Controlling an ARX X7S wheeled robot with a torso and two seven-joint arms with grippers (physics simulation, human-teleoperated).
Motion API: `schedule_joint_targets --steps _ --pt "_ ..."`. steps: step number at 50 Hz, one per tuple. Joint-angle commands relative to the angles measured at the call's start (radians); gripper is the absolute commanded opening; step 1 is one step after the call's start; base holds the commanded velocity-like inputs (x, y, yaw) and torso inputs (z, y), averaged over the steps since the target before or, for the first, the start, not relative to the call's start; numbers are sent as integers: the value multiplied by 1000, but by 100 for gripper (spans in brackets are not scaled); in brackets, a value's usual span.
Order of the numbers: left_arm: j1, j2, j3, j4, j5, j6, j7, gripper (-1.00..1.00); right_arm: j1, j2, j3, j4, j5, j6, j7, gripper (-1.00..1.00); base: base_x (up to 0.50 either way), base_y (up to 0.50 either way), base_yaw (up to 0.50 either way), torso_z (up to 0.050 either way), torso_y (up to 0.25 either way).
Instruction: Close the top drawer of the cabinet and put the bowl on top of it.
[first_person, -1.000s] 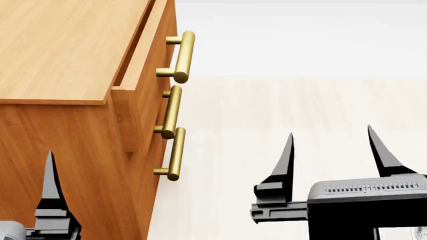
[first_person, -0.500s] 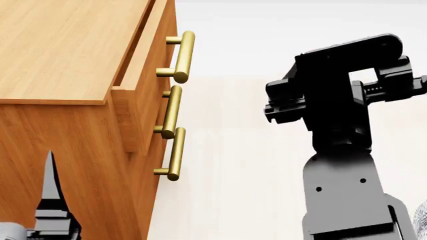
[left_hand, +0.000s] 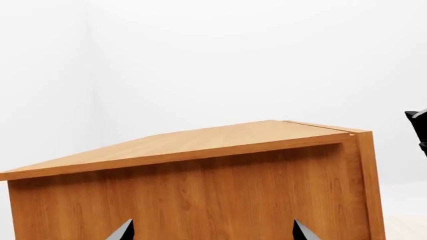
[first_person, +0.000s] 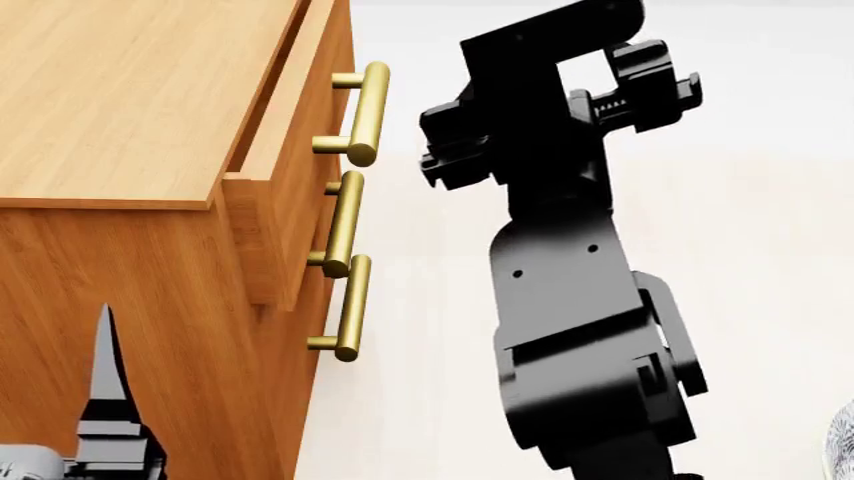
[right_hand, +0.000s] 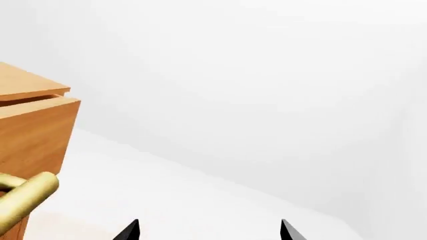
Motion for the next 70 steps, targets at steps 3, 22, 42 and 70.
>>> schedule_joint_targets --steps 3,22,42,70 --pt "2 -8 2 -3 -1 3 -5 100 20 -74 -54 123 22 -89 4 100 0 0 0 0 0" --pt "5 -20 -10 -18 -9 11 -12 100 23 -110 -148 237 94 -230 -3 100 0 0 0 0 0" --pt "10 -27 -5 -39 -10 25 -20 100 18 -108 -286 242 256 -299 48 100 0 0 0 0 0" --pt "6 -37 -5 -32 -16 14 -31 100 75 48 -321 11 303 -116 109 100 0 0 0 0 0"
